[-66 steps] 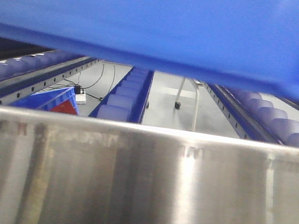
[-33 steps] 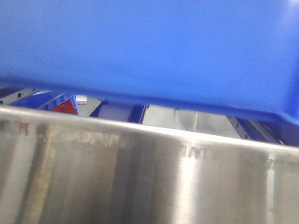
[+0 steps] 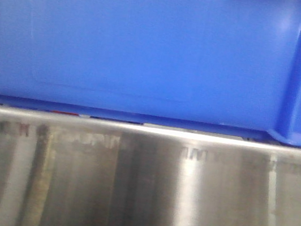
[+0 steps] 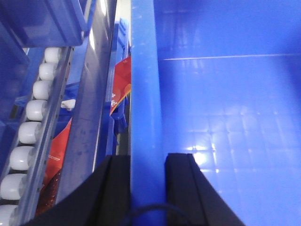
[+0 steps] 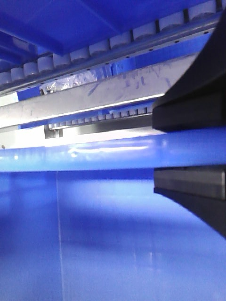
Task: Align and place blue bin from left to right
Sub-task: 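Push the bin forward and lower it onto the rollers with both grippers, then open both grippers and lift them off the bin's side walls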
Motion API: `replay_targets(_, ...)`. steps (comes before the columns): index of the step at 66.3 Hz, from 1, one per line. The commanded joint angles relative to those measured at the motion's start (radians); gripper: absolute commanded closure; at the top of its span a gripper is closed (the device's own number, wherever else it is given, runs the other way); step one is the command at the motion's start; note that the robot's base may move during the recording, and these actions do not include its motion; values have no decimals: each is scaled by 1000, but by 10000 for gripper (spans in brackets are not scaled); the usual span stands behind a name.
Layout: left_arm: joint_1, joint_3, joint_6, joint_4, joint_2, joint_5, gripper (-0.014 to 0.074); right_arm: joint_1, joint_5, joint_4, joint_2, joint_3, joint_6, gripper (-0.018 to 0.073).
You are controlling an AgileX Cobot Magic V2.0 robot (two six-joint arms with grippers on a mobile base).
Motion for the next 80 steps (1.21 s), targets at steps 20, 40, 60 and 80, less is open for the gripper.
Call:
replay_targets(20, -20, -15, 9, -56, -5, -120, 559, 12, -178, 8, 3, -18, -52, 492)
replay_targets(40, -20, -54, 9, -56, -7, -89, 113, 12, -162, 8, -5, -18, -52, 114)
replay_targets(60, -22, -163, 9, -52, -7, 39, 112, 12, -152, 8, -76, -21, -52, 115)
replay_targets(80, -22, -221, 9, -77, -7, 91, 685, 12, -104, 8, -139, -77, -52, 517)
